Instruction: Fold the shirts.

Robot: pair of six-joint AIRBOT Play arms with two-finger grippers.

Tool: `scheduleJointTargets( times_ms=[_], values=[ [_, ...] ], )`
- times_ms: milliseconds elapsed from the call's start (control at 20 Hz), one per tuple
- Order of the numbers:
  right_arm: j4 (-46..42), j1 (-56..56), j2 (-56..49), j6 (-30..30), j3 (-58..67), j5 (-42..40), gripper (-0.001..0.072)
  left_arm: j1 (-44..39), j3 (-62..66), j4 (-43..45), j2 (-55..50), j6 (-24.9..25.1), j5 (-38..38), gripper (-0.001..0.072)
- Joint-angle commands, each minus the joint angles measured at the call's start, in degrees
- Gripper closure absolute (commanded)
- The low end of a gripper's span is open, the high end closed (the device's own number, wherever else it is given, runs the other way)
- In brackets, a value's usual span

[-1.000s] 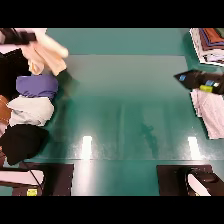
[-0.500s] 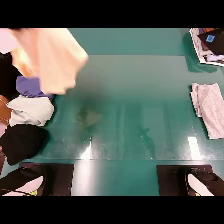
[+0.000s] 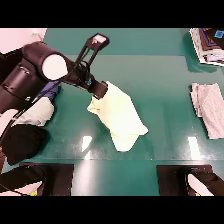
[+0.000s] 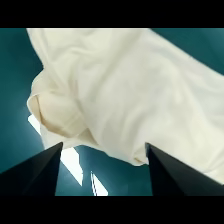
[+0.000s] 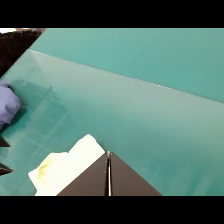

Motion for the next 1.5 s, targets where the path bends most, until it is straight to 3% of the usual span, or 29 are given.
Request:
scheduleJointTargets(
  times_ms=[0,200,450,800,950,1000,1250,1300,1350,1400,1450],
  values=[
    [-0.09,-0.02,1.6,0.04,0.39,0.81,0.0696,5.84,-2.58,1.27,-0.68,-1.51,-2.08,0.0099],
    [-0.04,-0.02,1.9,0.07,0.39,0.87,0.0695,14.16,-13.92,-5.4,-0.7,-1.88,3.1,0.0099],
    [0.55,0.0,0.37,0.09,-0.37,1.05,0.0695,15.58,-30.21,-15.93,-1.4,2.8,19.37,0.0099],
    [0.48,0.0,0.59,1.16,-5.97,1.05,0.0695,15.58,-31.06,-18.67,-7.61,4.68,26.1,0.0121],
    [0.31,-0.02,0.59,1.16,-9.16,1.66,0.0695,15.61,-31.04,-18.12,-7.41,4.44,26.86,0.0654],
    [-0.31,-0.11,0.59,1.16,-10.75,2.49,0.0695,15.61,-30.84,-17.51,-7.02,4.46,26.73,0.0683],
    [-0.61,-5.66,0.72,5.92,-25.81,11.08,0.0694,18.12,-26.05,-6.03,-2.6,3.58,23.5,0.0683],
    [-0.57,-6.49,0.72,6.99,-29.88,12.37,0.0663,19.26,-25.35,-6.03,-1.84,3.61,23.19,0.0684],
    [-0.46,-6.56,0.7,7.56,-34.88,13.14,0.0377,20.22,-24.9,-6.01,-1.31,3.63,23.17,0.0683],
    [0.59,-6.05,0.7,7.58,-40.33,12.87,0.0155,20.76,-24.83,-6.03,-1.14,3.61,23.34,0.0683],
    [2.25,-5.01,0.7,7.58,-45.48,10.95,0.0161,21.07,-24.83,-6.03,-1.2,3.61,23.23,0.0683]
  ],
)
